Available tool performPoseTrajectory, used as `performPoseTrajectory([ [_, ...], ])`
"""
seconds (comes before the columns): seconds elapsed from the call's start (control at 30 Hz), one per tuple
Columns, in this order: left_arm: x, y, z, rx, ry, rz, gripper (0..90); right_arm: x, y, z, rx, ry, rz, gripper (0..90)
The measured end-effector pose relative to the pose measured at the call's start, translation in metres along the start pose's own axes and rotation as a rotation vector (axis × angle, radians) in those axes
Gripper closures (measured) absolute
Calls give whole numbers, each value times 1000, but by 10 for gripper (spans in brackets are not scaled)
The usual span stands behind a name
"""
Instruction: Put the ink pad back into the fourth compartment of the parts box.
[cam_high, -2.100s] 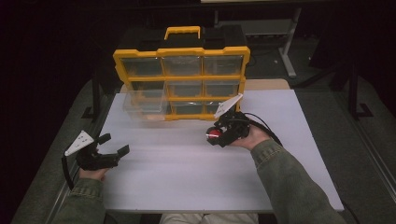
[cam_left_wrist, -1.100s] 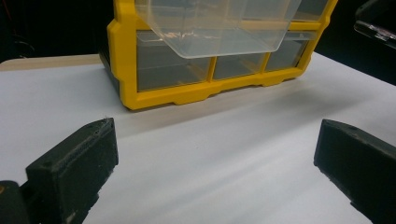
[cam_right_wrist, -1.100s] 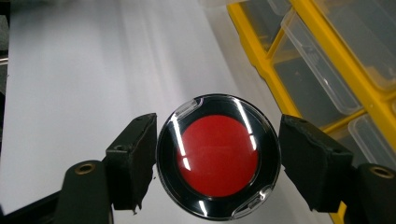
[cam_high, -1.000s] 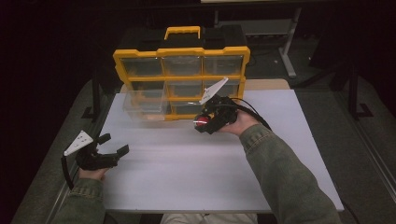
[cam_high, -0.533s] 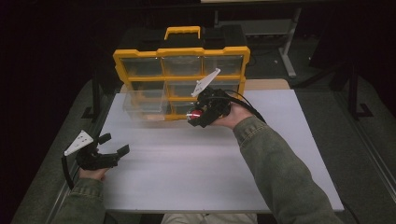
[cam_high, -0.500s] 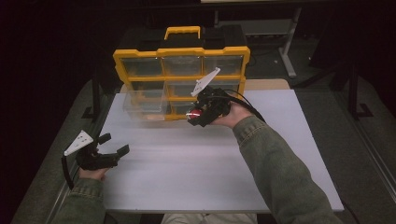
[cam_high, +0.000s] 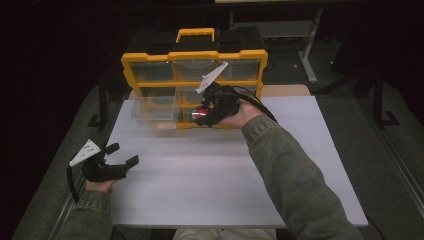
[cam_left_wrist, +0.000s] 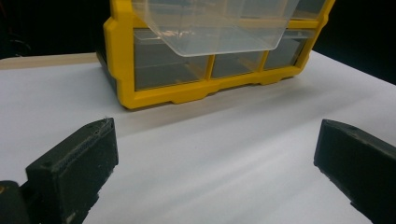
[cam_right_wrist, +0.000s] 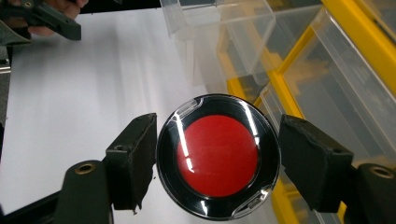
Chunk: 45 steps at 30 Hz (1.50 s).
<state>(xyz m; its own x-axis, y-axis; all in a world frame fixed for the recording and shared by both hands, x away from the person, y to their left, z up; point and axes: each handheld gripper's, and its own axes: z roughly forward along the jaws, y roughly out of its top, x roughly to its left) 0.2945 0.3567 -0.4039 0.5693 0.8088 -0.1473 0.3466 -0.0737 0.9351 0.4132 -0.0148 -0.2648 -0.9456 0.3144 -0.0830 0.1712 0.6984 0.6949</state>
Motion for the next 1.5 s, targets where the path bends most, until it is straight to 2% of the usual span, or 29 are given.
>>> performPoseTrajectory([
  [0.13, 1, 0, 1, -7, -3, -15, 0, -1, 5, 3, -7, 7, 1, 288],
  [0.37, 1, 2, 5, -6, -22, -12, 0, -3, 14, 4, -14, 14, -4, 288],
  [0.6, 0, 3, 6, -13, -31, -12, 0, -5, 26, 6, -9, 0, -16, 288],
  [0.87, -3, 3, 8, -13, -38, -3, 0, -5, 45, -3, -37, -26, -18, 288],
  [1.27, -1, 3, 8, -14, -42, -9, 0, -4, 79, 5, -28, -12, -74, 288],
  [1.5, -2, 3, 8, -12, -44, -6, 0, -2, 98, 16, -8, -5, -101, 288],
])
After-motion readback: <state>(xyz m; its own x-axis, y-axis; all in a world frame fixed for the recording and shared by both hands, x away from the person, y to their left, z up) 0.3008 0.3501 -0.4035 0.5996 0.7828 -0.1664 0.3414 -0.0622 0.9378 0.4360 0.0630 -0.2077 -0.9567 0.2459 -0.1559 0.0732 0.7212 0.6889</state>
